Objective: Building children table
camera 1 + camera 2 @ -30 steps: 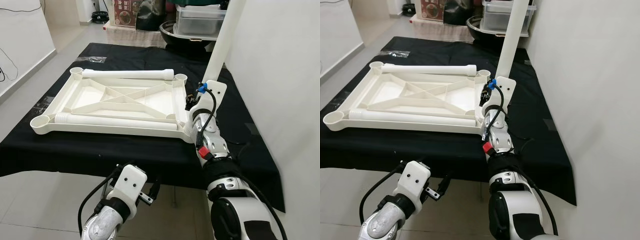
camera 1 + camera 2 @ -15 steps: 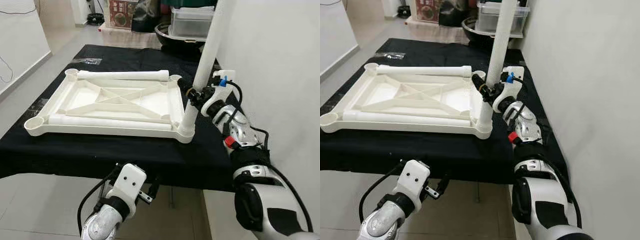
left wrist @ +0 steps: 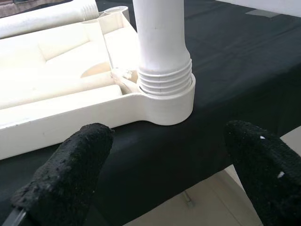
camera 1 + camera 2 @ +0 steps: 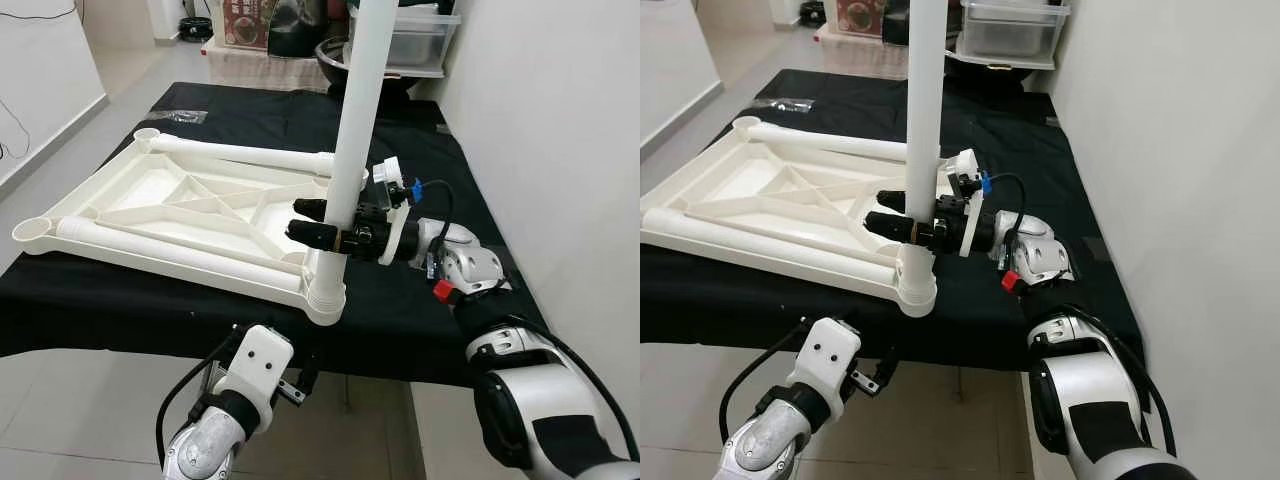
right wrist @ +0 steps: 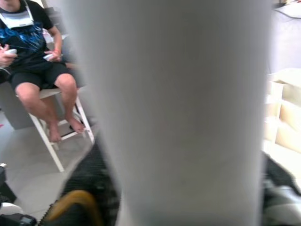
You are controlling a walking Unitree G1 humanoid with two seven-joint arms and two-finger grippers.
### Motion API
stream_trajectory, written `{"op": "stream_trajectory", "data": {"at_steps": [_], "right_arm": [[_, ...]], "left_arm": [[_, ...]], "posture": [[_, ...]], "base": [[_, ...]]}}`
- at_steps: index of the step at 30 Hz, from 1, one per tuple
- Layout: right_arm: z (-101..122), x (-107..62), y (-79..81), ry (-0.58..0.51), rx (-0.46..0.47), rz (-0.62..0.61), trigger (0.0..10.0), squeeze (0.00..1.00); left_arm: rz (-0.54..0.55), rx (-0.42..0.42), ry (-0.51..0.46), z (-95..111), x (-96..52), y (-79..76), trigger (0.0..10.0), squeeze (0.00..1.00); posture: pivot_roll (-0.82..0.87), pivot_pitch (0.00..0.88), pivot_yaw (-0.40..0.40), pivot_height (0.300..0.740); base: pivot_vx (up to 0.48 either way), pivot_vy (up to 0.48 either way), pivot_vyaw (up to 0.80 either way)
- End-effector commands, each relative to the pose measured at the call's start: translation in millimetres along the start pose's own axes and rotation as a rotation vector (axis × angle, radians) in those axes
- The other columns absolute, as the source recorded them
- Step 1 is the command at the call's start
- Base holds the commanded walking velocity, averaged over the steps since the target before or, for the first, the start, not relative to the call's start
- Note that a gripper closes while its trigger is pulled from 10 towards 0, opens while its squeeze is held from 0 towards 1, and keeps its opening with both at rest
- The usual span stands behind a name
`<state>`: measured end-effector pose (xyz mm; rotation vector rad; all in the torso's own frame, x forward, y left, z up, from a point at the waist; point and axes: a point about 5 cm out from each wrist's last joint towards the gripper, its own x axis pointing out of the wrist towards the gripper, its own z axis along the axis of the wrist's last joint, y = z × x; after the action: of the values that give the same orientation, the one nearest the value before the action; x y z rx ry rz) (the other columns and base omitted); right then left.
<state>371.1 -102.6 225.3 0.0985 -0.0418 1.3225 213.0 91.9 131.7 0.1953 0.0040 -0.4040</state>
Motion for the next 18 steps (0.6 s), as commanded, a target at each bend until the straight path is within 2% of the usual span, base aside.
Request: {"op": "stream_trajectory", "data": {"at_steps": [1,2,3,4,5,8,9,10,11,12,13,14,15,16,18], "right_arm": [[0,8.0,-0.3,0.024,-0.032,-0.018,0.0,0.00],[-3,9.0,-6.5,0.033,-0.049,-0.128,0.0,0.00],[-5,4.2,-19.0,0.020,-0.063,-0.353,0.0,0.00],[-5,4.2,-19.0,0.020,-0.063,-0.353,0.0,0.00],[-6,0.5,-23.8,0.018,-0.065,-0.448,0.0,0.00],[-6,0.5,-23.8,0.018,-0.065,-0.448,0.0,0.00],[-8,-6.2,-31.5,0.059,-0.098,-0.612,0.0,0.00],[-8,-6.2,-31.5,0.059,-0.098,-0.612,0.0,0.00],[-10,-15.9,-39.8,0.065,-0.084,-0.821,0.0,0.00],[-10,-15.9,-39.8,0.065,-0.084,-0.821,0.0,0.00],[-11,-29.8,-46.2,0.047,-0.061,-1.063,0.0,0.00],[-11,-29.8,-46.2,0.047,-0.061,-1.063,0.0,0.00],[-14,-44.0,-48.3,0.025,-0.025,-1.296,0.0,0.00],[-18,-53.8,-47.5,0.008,0.027,-1.453,0.0,0.00],[-22,-60.8,-43.0,-0.004,0.048,-1.595,0.0,0.00]], "left_arm": [[-0.006,-0.004,0.014,-4,0.9,-0.9,10.0,0.00],[-0.006,-0.003,0.015,-4,1.4,-0.8,10.0,0.00],[-0.006,-0.003,0.015,-4,2.5,-0.9,10.0,0.00],[-0.006,-0.003,0.015,-4,2.5,-0.9,10.0,0.00],[-0.006,-0.003,0.015,-4,2.9,-0.9,10.0,0.00],[-0.006,-0.003,0.015,-4,2.9,-0.9,10.0,0.00],[-0.004,-0.005,0.015,-4,3.0,-0.9,10.0,0.00],[-0.004,-0.005,0.015,-4,3.0,-0.9,10.0,0.00],[-0.002,-0.004,0.015,-4,3.1,-0.5,10.0,0.00],[-0.002,-0.004,0.015,-4,3.1,-0.5,10.0,0.00],[-0.001,-0.005,0.015,-5,3.0,0.0,10.0,0.00],[-0.001,-0.005,0.015,-5,3.0,0.0,10.0,0.00],[-0.002,-0.005,0.015,-5,3.0,0.2,10.0,0.00],[-0.006,-0.006,0.017,-5,3.8,-0.3,10.0,0.00],[-0.011,-0.004,0.018,-5,5.9,-2.9,10.0,0.00]], "posture": [[0.14,0.074,-0.121,0.740],[0.14,0.072,-0.120,0.740],[0.14,0.067,-0.123,0.740],[0.14,0.067,-0.123,0.740],[0.14,0.068,-0.123,0.740],[0.14,0.068,-0.123,0.740],[0.14,0.071,-0.122,0.740],[0.14,0.071,-0.122,0.740],[0.14,0.072,-0.122,0.740],[0.14,0.072,-0.122,0.740],[0.13,0.076,-0.118,0.740],[0.13,0.076,-0.118,0.740],[0.13,0.070,-0.116,0.740],[0.13,0.073,-0.120,0.740],[0.15,0.067,-0.138,0.740]], "base": [[0.000,0.000,0.00],[0.000,0.000,0.00],[0.000,0.000,0.00],[0.000,0.000,0.00],[0.000,0.000,0.00],[0.000,0.000,0.00],[0.000,0.000,0.00],[0.000,0.000,0.00],[0.000,0.000,0.00],[0.000,0.000,0.00],[0.000,0.000,0.00],[0.000,0.000,0.00],[0.000,0.000,0.00],[0.000,0.000,0.00],[0.000,0.000,0.00]]}}
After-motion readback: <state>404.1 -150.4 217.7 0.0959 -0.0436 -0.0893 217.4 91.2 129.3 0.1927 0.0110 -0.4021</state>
